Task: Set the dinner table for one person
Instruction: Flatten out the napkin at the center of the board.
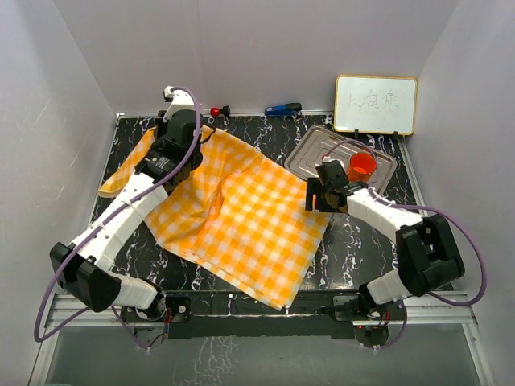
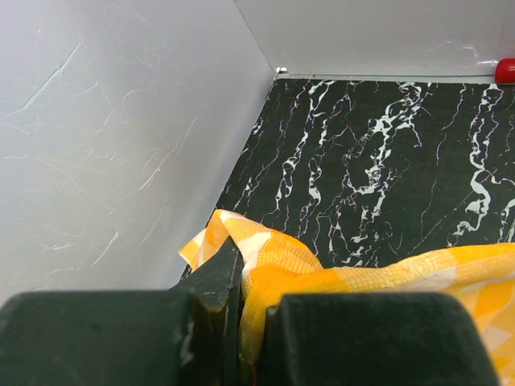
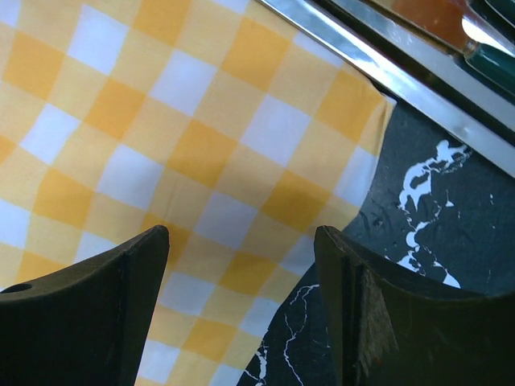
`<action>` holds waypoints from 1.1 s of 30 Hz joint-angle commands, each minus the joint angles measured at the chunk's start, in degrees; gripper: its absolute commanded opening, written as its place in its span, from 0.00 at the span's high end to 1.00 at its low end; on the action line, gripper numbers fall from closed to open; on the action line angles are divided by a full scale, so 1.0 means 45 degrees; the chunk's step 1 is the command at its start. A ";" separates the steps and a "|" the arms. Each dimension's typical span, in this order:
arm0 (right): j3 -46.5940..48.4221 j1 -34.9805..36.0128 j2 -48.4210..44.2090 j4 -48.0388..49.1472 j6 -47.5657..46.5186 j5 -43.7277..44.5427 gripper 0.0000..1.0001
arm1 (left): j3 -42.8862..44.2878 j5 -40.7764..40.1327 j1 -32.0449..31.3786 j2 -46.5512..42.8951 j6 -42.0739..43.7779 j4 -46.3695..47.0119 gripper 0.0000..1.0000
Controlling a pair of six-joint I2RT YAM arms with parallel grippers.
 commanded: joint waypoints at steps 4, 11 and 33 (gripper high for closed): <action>-0.0545 -0.0078 -0.0889 -0.0144 0.1189 0.1715 0.27 | 0.0595 0.0213 0.0062 0.0154 -0.0062 0.0012 1.00; -0.1272 -0.0114 -0.0442 0.0566 0.1555 0.1563 0.26 | 0.0542 0.0286 0.0074 0.0458 -0.0211 -0.0298 1.00; -0.2449 -0.0202 0.2981 0.6388 0.1846 -0.2915 0.88 | 0.0202 0.1127 0.0228 0.0748 -0.0917 -0.0761 1.00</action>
